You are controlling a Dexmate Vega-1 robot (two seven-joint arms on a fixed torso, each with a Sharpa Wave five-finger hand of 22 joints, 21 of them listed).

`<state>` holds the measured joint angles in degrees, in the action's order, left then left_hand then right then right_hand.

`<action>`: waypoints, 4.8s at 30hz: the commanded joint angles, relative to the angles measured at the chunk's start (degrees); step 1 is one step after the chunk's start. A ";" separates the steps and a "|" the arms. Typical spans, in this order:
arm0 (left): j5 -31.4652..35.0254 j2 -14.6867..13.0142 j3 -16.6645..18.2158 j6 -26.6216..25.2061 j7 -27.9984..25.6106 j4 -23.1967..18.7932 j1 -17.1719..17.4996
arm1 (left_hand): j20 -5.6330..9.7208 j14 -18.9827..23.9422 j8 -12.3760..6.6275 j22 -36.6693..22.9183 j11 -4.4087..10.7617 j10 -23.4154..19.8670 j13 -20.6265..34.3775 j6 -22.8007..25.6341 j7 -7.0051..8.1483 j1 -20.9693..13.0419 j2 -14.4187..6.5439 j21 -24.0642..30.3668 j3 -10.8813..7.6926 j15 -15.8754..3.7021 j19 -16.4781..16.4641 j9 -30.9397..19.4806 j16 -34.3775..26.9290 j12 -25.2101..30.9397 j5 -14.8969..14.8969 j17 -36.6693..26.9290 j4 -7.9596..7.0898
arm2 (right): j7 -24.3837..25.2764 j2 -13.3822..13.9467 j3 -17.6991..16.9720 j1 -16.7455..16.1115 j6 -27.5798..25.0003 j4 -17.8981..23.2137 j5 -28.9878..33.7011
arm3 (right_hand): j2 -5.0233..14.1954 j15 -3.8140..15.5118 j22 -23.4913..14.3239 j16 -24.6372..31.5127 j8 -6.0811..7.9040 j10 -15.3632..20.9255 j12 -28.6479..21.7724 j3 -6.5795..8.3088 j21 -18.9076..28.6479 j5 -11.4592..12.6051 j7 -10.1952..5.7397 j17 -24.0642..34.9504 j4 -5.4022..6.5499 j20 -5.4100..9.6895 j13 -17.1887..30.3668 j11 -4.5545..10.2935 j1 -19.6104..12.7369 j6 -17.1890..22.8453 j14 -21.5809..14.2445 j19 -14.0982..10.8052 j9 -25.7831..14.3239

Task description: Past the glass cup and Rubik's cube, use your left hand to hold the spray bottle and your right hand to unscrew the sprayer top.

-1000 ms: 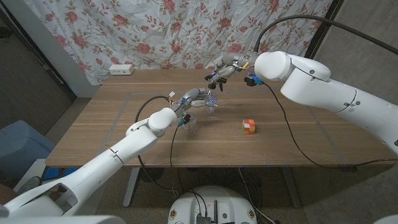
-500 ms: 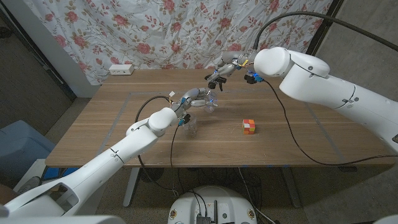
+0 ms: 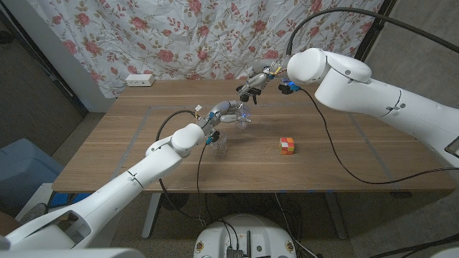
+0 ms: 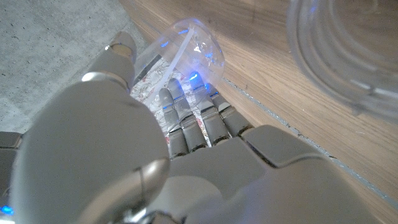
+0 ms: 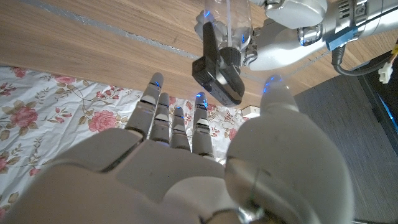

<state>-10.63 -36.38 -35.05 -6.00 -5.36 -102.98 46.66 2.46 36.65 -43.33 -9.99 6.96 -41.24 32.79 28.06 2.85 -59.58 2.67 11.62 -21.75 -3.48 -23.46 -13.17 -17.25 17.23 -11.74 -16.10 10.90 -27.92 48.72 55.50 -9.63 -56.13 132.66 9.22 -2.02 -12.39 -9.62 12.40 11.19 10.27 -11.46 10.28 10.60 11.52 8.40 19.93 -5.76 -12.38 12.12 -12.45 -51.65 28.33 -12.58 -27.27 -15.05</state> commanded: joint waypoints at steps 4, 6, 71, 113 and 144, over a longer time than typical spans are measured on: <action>0.24 0.02 0.11 0.39 -0.03 0.01 -0.11 | 2.33 0.58 -4.09 -0.35 1.02 -1.48 0.33 3.46 -0.34 7.72 -9.92 0.37 -1.46 -7.32 -0.52 -0.23 0.15 0.09 -0.09 -0.17 -1.08 | -2.27 -1.58 4.69 4.06 -0.84 -2.17 1.39 | 2.45 -0.15 -0.20 -0.11 0.76 -0.72 0.06 1.74 -0.01 0.19 -0.28 0.02 -1.84 0.17 0.14 0.10 -2.52 -0.22 1.24 0.75 -0.28; 0.17 0.03 0.16 0.35 -0.07 -0.04 -0.04 | 2.31 0.58 -4.08 -0.35 0.98 -1.46 0.34 3.41 -0.42 7.70 -9.90 0.37 -1.46 -7.32 -0.52 -0.23 0.14 0.07 -0.09 -0.19 -1.05 | -2.41 -1.65 5.02 4.22 -0.94 -2.40 1.61 | 2.54 -0.16 -0.20 -0.11 0.80 -0.73 0.05 1.84 0.00 0.25 -0.40 0.01 -1.95 0.17 0.14 0.09 -2.68 -0.22 1.27 0.78 -0.29; -0.11 0.34 -0.53 0.26 0.93 0.46 -0.72 | 2.29 0.60 -4.15 -0.36 0.91 -1.51 0.64 3.40 -0.39 7.80 -9.85 0.41 -1.69 -7.28 -0.61 -0.20 0.26 -0.18 -0.04 -0.47 -0.99 | 0.41 -2.75 4.63 1.52 -0.66 -3.08 4.13 | 4.99 -0.12 -0.09 2.35 10.41 6.97 -1.70 5.43 0.81 3.15 -9.97 -0.35 -4.11 0.57 -0.25 3.60 -11.24 20.12 -3.40 -3.12 -4.45; -0.10 -0.16 0.02 1.18 0.83 0.12 0.17 | 2.18 0.64 -4.17 -0.37 0.99 -1.50 0.83 3.47 -0.43 7.81 -9.75 0.43 -1.84 -7.30 -0.65 -0.14 0.39 -0.34 -0.04 -0.55 -0.92 | 3.61 -1.28 0.03 -1.39 0.52 -1.72 1.20 | 5.30 0.88 -0.05 3.17 11.31 10.27 -1.97 5.22 0.68 2.88 -10.49 -0.17 -3.49 1.59 -0.28 5.12 -12.12 24.30 -5.25 -4.57 -3.93; 0.25 0.21 -0.17 1.98 1.17 0.73 -0.35 | 2.16 0.65 -4.21 -0.38 0.93 -1.57 0.96 3.53 -0.37 7.87 -9.74 0.43 -1.88 -7.23 -0.66 -0.13 0.43 -0.44 -0.03 -0.67 -0.96 | 6.32 0.09 -4.92 -3.26 2.14 -1.00 -2.08 | 5.68 1.64 -0.06 3.39 11.09 11.27 -1.84 5.02 0.53 2.78 -10.51 0.03 -3.29 1.66 -0.26 5.48 -12.08 24.74 -5.53 -4.75 -3.66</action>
<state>-10.52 -36.30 -35.15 -4.42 -4.29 -102.46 46.39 2.67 36.85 -43.99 -10.26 6.88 -41.55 33.60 28.06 2.85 -59.58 2.67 11.62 -22.09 -3.69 -23.67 -13.17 -16.86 16.58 -11.74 -16.64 11.24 -22.52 48.20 52.43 -12.18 -54.63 131.45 8.52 3.06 -11.26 -9.61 15.47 22.04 20.99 -13.21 15.18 11.26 14.17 -1.37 19.82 -9.24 -10.64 11.74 -6.96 -63.66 51.59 -17.83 -31.51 -18.46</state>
